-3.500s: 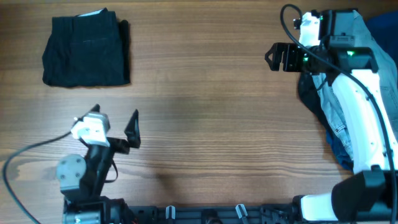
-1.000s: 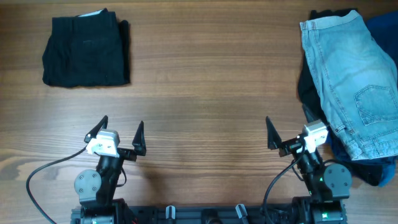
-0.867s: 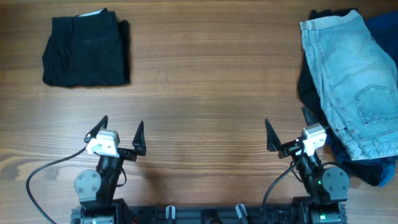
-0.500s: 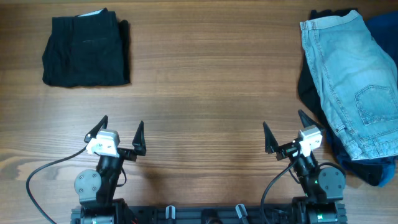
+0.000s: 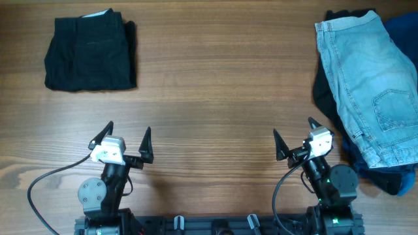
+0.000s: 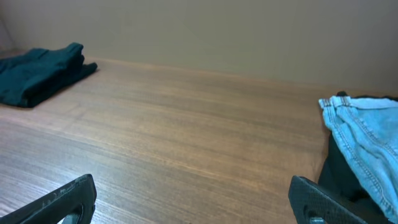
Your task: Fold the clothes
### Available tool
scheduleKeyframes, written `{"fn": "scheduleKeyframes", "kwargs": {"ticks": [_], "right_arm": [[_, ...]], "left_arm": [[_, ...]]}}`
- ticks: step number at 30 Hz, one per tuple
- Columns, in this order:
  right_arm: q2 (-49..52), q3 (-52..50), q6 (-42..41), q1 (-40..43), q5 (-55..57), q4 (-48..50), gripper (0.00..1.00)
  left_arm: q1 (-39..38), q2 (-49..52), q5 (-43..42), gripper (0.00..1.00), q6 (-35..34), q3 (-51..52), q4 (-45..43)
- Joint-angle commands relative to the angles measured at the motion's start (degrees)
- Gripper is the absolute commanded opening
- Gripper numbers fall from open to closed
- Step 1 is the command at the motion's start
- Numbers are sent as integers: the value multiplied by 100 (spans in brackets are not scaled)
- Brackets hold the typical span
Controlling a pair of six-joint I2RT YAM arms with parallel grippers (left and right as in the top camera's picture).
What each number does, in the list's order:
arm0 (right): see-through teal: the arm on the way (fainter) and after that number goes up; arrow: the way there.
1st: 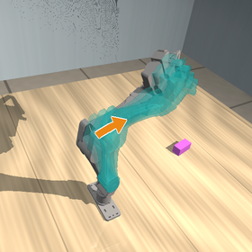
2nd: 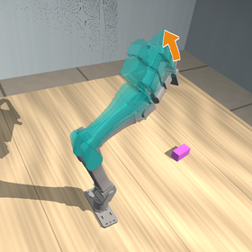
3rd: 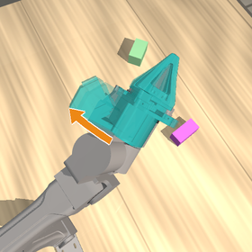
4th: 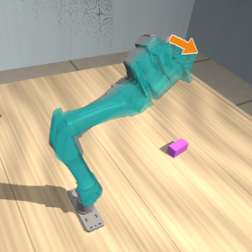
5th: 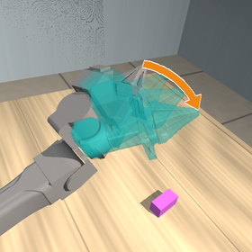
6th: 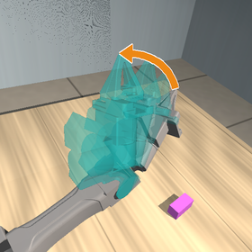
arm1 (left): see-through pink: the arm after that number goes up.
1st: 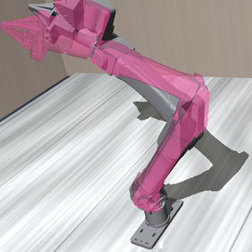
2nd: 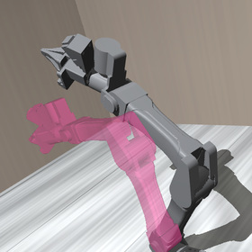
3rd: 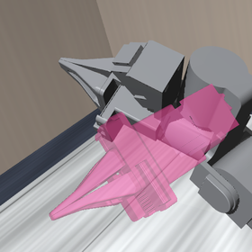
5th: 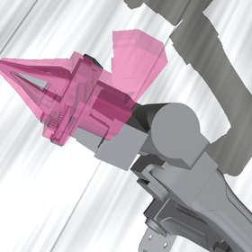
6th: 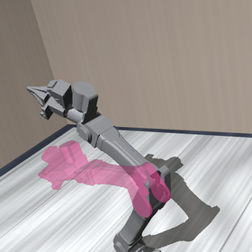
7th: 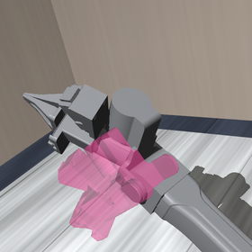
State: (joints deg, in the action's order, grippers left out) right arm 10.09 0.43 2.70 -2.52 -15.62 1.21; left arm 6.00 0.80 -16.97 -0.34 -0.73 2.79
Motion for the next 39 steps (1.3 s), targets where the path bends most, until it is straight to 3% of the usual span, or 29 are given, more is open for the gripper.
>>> {"fn": "scheduleKeyframes", "kwargs": {"ticks": [1,39], "right_arm": [[192,-13,17,35,-116,20,100],[476,-13,17,35,-116,20,100]], "left_arm": [[28,-42,50,100,-15,39,-2],[28,-42,52,100,-15,39,-2]]}}
